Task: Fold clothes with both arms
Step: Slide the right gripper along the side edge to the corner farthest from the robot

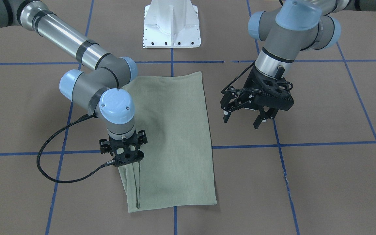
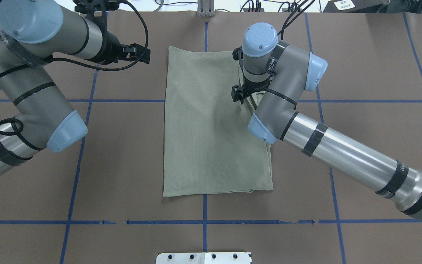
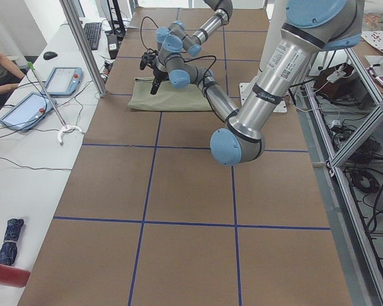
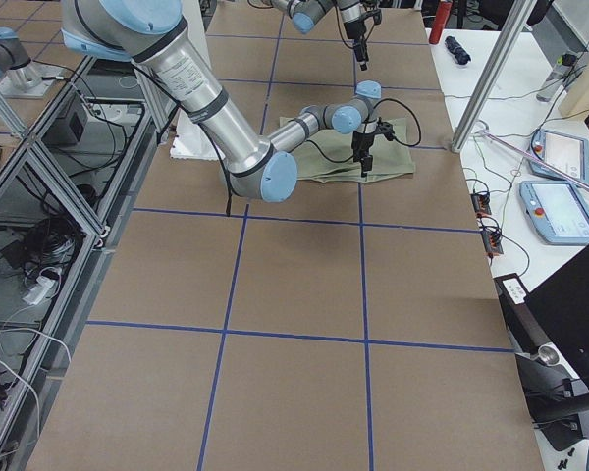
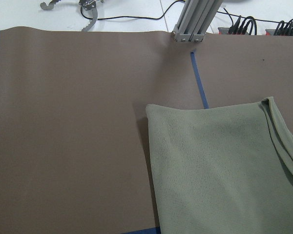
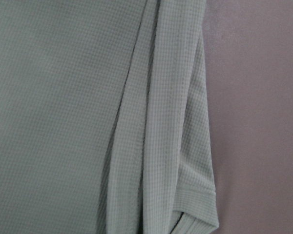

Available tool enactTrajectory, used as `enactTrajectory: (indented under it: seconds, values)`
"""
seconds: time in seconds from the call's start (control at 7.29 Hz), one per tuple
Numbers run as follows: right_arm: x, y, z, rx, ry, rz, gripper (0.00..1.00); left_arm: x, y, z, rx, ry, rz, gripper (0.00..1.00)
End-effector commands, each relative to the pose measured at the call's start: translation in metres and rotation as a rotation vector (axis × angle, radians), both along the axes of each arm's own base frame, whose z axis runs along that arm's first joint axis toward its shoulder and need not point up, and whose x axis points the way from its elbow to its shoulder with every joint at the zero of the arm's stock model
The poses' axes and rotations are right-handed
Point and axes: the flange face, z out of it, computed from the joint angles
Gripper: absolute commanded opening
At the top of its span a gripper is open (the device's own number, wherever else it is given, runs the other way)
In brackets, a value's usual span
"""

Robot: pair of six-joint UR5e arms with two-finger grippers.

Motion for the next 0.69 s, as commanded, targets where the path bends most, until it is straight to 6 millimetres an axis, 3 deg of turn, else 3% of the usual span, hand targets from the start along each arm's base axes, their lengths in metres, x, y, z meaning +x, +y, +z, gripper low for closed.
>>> enactTrajectory:
  seconds: [0.0,0.14,0.41,0.55]
  values:
    - [0.000,-0.006,0.010,-0.007,0.018,-0.002,1.00,0.000,-0.001,0.000,0.000,-0.001,-0.001,1.00]
    - [0.004,-0.011,0.012,-0.009,0.021,0.003,1.00,0.001,-0.002,0.001,0.000,0.001,-0.001,1.00]
    - [0.040,-0.038,0.023,0.015,0.029,-0.007,1.00,0.002,-0.001,-0.001,0.002,0.005,0.001,1.00]
    - [0.052,-0.036,0.055,-0.002,0.052,-0.020,1.00,0.002,-0.002,-0.001,-0.002,0.005,-0.001,1.00]
